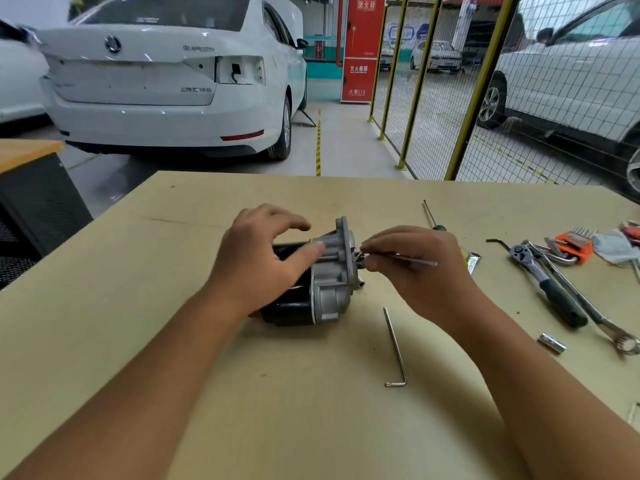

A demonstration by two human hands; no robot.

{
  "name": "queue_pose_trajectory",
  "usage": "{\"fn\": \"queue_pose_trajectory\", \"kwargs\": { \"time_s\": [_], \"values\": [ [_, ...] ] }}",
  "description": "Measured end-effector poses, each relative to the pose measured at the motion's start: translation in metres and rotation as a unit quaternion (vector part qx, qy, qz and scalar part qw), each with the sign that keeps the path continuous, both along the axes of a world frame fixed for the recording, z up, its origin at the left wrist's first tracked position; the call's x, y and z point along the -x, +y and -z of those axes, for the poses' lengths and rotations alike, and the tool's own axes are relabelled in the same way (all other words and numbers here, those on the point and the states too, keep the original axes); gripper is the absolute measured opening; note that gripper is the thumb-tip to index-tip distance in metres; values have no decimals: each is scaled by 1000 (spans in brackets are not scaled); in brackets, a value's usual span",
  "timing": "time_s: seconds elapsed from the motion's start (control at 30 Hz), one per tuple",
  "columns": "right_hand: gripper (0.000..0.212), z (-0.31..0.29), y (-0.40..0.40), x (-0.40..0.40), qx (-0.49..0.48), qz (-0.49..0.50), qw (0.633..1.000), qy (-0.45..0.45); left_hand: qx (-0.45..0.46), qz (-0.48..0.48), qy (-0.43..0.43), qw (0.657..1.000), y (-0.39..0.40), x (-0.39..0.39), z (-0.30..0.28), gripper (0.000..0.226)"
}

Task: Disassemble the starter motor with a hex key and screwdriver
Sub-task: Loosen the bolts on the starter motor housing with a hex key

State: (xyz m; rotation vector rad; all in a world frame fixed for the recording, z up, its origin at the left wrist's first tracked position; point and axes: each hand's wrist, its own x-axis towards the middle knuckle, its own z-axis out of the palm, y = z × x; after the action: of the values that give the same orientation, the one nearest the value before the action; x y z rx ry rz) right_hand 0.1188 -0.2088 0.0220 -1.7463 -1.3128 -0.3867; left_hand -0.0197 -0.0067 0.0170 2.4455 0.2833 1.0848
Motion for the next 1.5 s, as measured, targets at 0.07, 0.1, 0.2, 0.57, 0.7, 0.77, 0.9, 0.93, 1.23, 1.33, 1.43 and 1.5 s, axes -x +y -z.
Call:
{"fn": "queue_pose_trajectory", "kwargs": {
  "time_s": [0.07,0.1,0.2,0.57,0.7,0.77,0.9,0.93,1.23,1.33,1.43,1.5],
  "values": [
    [24,2,2,2,15,22,997,79,63,8,40,997,10,2,6,34],
    [27,2,3,3,22,25,994,106,87,16,46,995,12,2,7,32],
    [28,3,7,8,20,6,991,130,109,30,55,992,12,0,7,29],
    [32,-9,19,1,30,-47,989,137,136,32,38,989,7,-5,10,24],
    [27,-9,20,-2,15,-58,984,168,136,23,33,990,5,-8,11,26],
    [20,-8,21,-2,-1,-55,978,201,133,23,33,990,6,-9,12,23],
    [18,-9,22,0,-7,-42,979,199,134,31,33,990,7,-9,14,19],
    [20,-9,21,1,-5,-42,982,184,133,31,33,990,7,-9,14,20],
    [20,-4,22,11,-22,-10,997,78,134,32,33,990,7,-9,13,22],
    [15,-1,23,12,-17,-3,999,31,135,32,35,990,7,-9,13,22],
    [13,-3,22,10,-24,-24,996,85,135,30,38,990,7,-9,13,19],
    [10,-4,21,10,-33,-39,994,99,136,28,41,990,7,-9,12,19]
  ]
}}
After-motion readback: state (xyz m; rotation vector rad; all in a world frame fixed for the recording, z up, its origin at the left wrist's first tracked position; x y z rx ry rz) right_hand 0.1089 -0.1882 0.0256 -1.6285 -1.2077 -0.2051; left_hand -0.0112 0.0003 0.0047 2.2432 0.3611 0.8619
